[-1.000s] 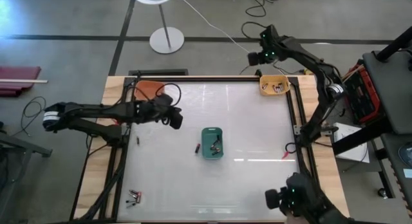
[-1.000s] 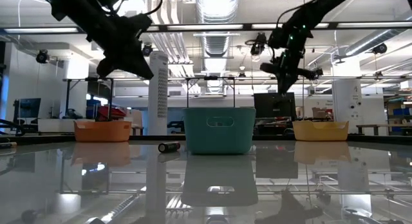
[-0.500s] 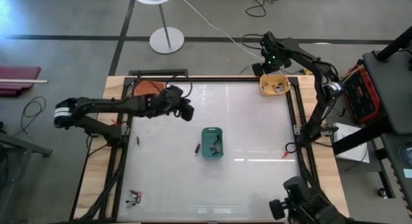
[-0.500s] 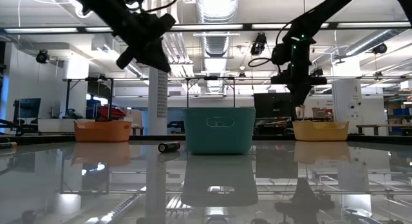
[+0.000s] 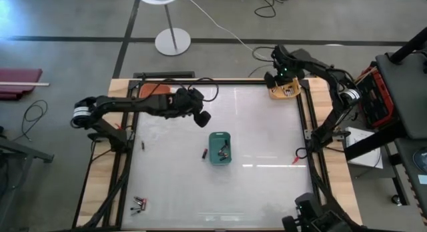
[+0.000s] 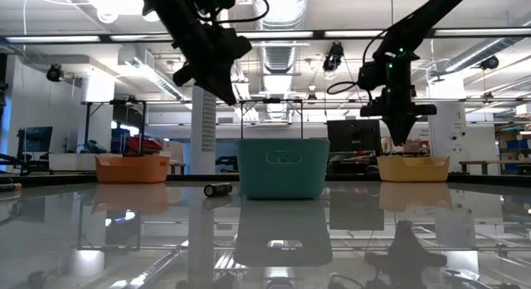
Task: Sort batteries
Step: Put the black battery into the yellow bin
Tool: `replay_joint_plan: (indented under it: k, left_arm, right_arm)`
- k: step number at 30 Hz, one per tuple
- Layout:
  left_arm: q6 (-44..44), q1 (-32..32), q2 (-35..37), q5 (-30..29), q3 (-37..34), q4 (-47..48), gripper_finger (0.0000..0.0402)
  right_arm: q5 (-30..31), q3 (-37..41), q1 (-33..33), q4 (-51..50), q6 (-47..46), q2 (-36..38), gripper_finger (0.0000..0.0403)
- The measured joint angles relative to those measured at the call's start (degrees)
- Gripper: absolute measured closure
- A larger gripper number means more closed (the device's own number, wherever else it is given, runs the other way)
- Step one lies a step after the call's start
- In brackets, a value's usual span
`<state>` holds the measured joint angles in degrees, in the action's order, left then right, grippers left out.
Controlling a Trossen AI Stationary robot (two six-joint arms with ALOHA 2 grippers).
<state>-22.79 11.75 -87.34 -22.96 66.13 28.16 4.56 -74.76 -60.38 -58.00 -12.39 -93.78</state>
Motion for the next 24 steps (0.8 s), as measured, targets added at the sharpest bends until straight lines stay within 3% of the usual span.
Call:
replay_joint_plan:
  k: [13,24]
  left_arm:
    - [-0.9,-0.1,0.0,0.4,-1.0,4.2,0.0400]
    - [2.8,0.6,0.7,1.1,-0.3,6.9,0.0400]
  right_arm:
    - [1.5,4.1,-0.3,3.3,0.3,-0.1,0.0375]
    - [1.9,12.4,-1.0,18.1,-3.7,-0.1,0.0375]
